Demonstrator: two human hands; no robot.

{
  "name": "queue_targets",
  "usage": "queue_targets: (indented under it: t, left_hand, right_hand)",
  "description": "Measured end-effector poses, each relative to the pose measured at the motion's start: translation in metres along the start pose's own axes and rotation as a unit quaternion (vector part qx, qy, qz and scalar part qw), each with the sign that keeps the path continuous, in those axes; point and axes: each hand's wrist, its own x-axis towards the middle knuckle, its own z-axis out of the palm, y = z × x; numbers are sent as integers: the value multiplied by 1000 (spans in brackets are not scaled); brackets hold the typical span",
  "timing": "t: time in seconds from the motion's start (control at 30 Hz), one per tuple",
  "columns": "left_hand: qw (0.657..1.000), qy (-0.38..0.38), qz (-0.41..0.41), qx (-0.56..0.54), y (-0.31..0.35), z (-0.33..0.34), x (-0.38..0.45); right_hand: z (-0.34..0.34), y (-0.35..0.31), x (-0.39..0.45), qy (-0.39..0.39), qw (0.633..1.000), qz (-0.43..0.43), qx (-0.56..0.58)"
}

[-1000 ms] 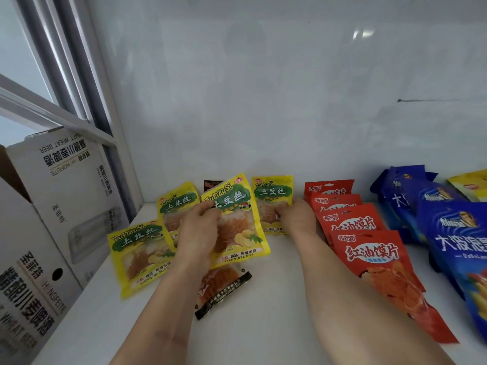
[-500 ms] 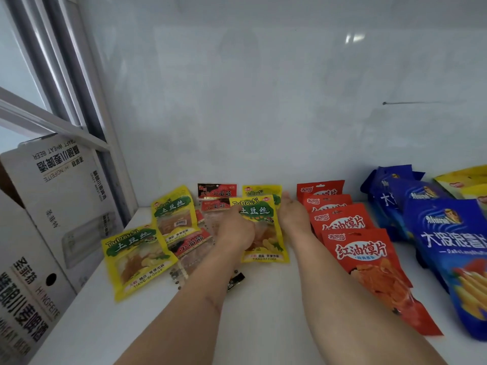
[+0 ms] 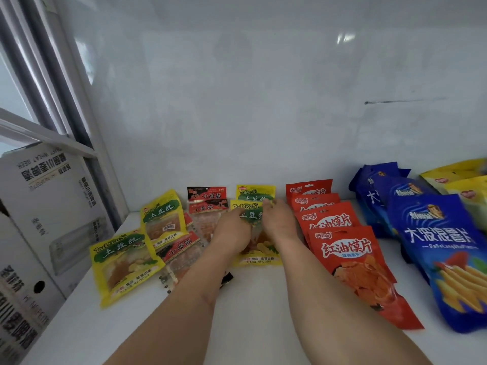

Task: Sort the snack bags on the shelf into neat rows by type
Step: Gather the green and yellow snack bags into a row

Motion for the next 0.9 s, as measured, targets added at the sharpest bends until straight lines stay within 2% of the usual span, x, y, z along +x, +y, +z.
queue_targets:
  t: [0.2, 0.3, 0.47, 0.6, 0.77, 0.9]
  left_hand:
    - [999, 41, 5, -18, -5, -19, -4]
    - [997, 73, 0, -14, -21, -38, -6]
    - [979, 193, -48, 46, -75, -83, -20]
    - [955, 216, -139, 151, -111, -118, -40]
    - [940, 165, -232, 191, -154, -133, -48]
    - [937, 108, -244, 224, -168, -139, -44]
  right_hand:
    - [-12, -26, -17, -13, 995, -59, -85]
    - [-1, -45, -20, -7, 991, -114, -76]
    - [38, -82, -38, -93, 982, -153, -59]
    - [75, -107, -54, -151, 969, -178, -80]
    - [114, -124, -59, -172, 962, -146, -156]
    - [136, -125, -61, -163, 959, -108, -205]
